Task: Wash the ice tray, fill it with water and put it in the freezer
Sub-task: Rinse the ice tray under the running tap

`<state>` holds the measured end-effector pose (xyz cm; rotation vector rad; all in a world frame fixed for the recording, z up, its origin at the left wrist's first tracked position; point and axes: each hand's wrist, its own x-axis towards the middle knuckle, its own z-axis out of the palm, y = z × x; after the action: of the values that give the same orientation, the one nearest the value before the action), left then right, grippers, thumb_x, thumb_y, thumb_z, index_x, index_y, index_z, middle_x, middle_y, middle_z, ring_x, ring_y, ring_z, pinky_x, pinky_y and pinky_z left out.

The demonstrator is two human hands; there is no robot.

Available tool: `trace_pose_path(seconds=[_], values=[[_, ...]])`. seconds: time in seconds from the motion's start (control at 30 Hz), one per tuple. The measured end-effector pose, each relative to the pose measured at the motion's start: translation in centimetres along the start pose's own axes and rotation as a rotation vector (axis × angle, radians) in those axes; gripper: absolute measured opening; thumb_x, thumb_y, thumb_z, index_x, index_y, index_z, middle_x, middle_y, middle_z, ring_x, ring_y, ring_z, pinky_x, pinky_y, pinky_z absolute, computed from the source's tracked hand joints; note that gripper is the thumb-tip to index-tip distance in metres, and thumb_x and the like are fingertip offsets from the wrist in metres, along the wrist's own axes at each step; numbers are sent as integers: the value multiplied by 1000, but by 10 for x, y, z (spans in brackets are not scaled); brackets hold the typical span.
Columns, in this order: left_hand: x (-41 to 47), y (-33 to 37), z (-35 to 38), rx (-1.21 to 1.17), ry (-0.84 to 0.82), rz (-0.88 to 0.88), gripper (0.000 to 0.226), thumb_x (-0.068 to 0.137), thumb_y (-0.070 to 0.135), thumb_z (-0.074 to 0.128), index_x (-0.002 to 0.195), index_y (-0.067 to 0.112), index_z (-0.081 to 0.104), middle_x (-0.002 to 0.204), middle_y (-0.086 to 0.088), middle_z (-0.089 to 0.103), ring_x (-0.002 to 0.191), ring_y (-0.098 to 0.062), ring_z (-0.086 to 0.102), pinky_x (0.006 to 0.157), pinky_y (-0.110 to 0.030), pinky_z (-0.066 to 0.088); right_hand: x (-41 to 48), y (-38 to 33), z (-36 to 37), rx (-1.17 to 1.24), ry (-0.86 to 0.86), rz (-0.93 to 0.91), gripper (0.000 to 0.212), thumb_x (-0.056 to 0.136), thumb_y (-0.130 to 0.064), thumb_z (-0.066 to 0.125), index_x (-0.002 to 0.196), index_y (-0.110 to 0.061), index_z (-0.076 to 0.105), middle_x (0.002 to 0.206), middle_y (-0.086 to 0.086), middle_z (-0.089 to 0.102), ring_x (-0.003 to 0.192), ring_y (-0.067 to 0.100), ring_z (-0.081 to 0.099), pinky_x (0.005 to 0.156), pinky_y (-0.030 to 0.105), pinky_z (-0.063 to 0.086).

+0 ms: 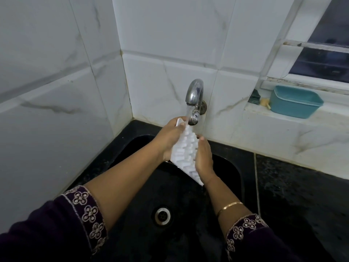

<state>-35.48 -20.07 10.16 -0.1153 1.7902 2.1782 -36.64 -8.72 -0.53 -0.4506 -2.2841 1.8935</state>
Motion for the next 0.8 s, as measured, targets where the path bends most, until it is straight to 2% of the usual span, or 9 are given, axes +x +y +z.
trace_pose_path(seconds=[0.07, 0.17, 0.23, 0.37, 0.47, 0.53, 0.6, 0.7, 0.8], values=[[1, 0, -14, -27, -32, -14, 20, 101, 21, 44, 113, 23, 60, 99, -7, 66, 87, -22, 64, 84, -38, 52, 3, 15, -13, -153, 35, 108, 60, 81, -66, 17, 101, -27, 59, 121, 3, 59, 115, 26, 51, 102, 53, 35], [1, -3, -36, -27, -68, -40, 23, 98, 31, 48, 118, 28, 61, 114, -8, 64, 101, -24, 64, 89, -40, 53, 4, 24, -31, 2, -9, 337, 58, 90, -60, 29, 117, -14, 53, 116, 5, 57, 105, 27, 55, 98, 43, 44], [-1, -4, -48, 121, 29, -18, 28, 94, 44, 50, 111, 28, 65, 112, -4, 67, 101, -22, 66, 87, -39, 54, 11, 22, -42, 121, -18, 412, 42, 89, -44, 46, 98, -6, 60, 99, 11, 64, 87, 28, 62, 86, 41, 50], [0, -24, -61, 378, 494, -26, 55, 90, 64, 37, 84, 12, 55, 84, -6, 58, 72, -18, 54, 63, -28, 42, 16, 5, -44, 360, 207, 416, 18, 84, -24, 58, 73, -11, 55, 74, 7, 57, 68, 24, 56, 66, 33, 48], [-1, -39, -65, 76, 435, -239, 68, 89, 70, 25, 97, 11, 56, 90, -9, 64, 78, -25, 61, 70, -37, 50, 16, -7, -38, 390, 358, 272, 30, 81, -20, 56, 55, -16, 42, 60, 1, 41, 63, 21, 41, 59, 32, 36], [-2, -43, -71, -196, 256, -396, 67, 96, 60, 26, 114, 3, 56, 102, -20, 64, 94, -37, 61, 95, -53, 41, 13, -10, -40, 461, 395, 228, 35, 83, -17, 56, 52, -17, 40, 57, -1, 37, 56, 16, 36, 56, 29, 31], [-6, -41, -75, -327, 163, -512, 46, 101, 32, 31, 119, -6, 47, 121, -31, 54, 117, -50, 47, 110, -61, 16, 12, -6, -45, 567, 367, 220, 36, 85, -15, 57, 52, -16, 41, 53, -2, 38, 50, 14, 36, 54, 26, 31], [-1, -41, -83, -487, 216, -500, 19, 90, 1, 26, 97, -7, 42, 138, -38, 35, 127, -58, 33, 108, -66, 20, 10, 7, -49, 553, 237, 211, 42, 89, -13, 54, 49, -13, 40, 39, -6, 39, 40, 9, 36, 53, 27, 32], [3, -46, -90, -451, 341, -478, 25, 84, -5, 20, 101, -1, 39, 137, -36, 34, 126, -58, 35, 102, -68, 29, 12, 13, -48, 344, 9, 239, 41, 91, -15, 54, 50, -10, 49, 44, -2, 46, 42, 10, 40, 53, 26, 33]])
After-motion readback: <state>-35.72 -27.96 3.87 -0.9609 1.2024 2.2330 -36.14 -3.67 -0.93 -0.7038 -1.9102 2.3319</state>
